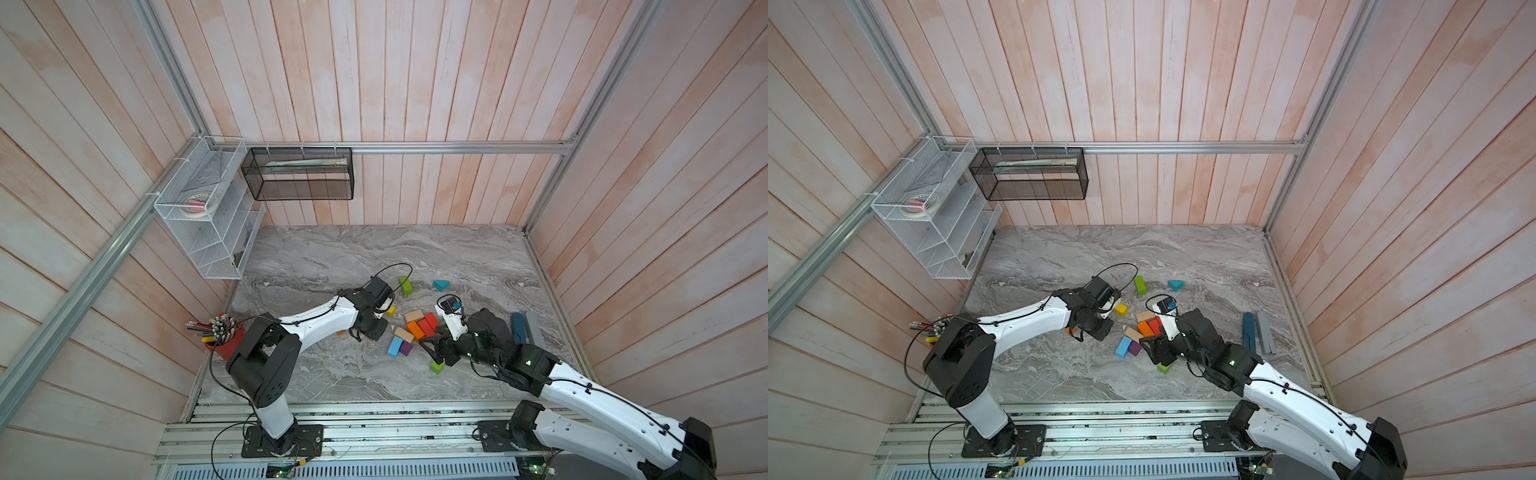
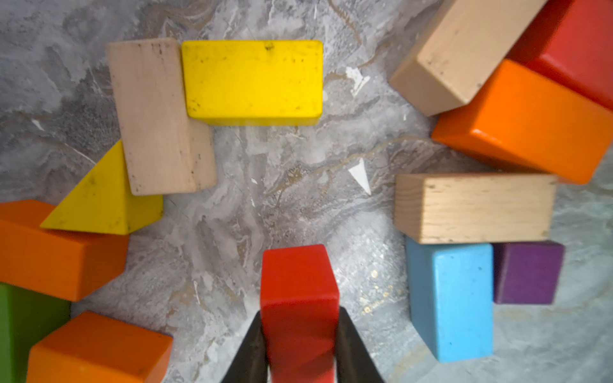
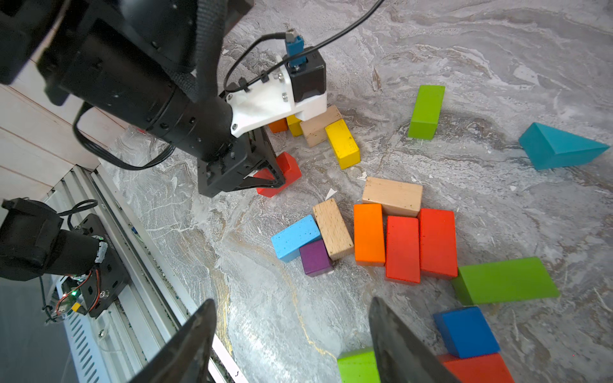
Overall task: Assemble a heart with building blocks
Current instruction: Assemble the building block at the center of the board.
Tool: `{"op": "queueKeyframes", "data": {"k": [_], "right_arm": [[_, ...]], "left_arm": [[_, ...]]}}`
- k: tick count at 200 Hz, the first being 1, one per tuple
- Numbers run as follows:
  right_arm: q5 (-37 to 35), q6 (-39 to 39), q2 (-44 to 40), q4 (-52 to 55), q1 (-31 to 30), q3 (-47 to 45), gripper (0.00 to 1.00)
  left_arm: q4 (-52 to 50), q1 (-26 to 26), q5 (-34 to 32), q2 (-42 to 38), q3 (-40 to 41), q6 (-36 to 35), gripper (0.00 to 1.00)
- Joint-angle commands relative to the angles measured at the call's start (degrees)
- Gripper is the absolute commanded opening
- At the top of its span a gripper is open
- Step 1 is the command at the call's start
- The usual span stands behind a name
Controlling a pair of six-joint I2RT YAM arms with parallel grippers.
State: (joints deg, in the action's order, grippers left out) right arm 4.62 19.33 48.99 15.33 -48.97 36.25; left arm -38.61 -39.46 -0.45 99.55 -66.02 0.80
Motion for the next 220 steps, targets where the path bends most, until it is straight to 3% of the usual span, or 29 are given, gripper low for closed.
{"op": "queueKeyframes", "data": {"k": [1,28,94,182,220], "right_arm": [[2.56,0.02,-1.77,-0.04,-0.03,-1.02,0.73],[6.04,-0.16,-3.88,-2.4,0.0,-1.96,0.74],[5.07,0.04,-4.34,-1.78,-0.07,-2.01,0.74],[4.28,0.25,-4.43,-1.36,-0.02,-2.01,0.74],[4.03,0.35,-4.43,-1.27,-0.06,-1.94,0.74]], "left_arm": [[1.58,0.18,0.37,1.4,-2.16,-5.88,0.13],[1.12,0.17,0.37,3.29,-4.08,-7.62,0.14],[-1.62,0.33,2.17,10.0,-11.5,-6.54,0.14],[-2.97,0.29,1.24,12.02,-12.8,-4.76,0.14],[-3.13,0.69,-0.03,13.45,-14.15,-3.12,0.21]]}}
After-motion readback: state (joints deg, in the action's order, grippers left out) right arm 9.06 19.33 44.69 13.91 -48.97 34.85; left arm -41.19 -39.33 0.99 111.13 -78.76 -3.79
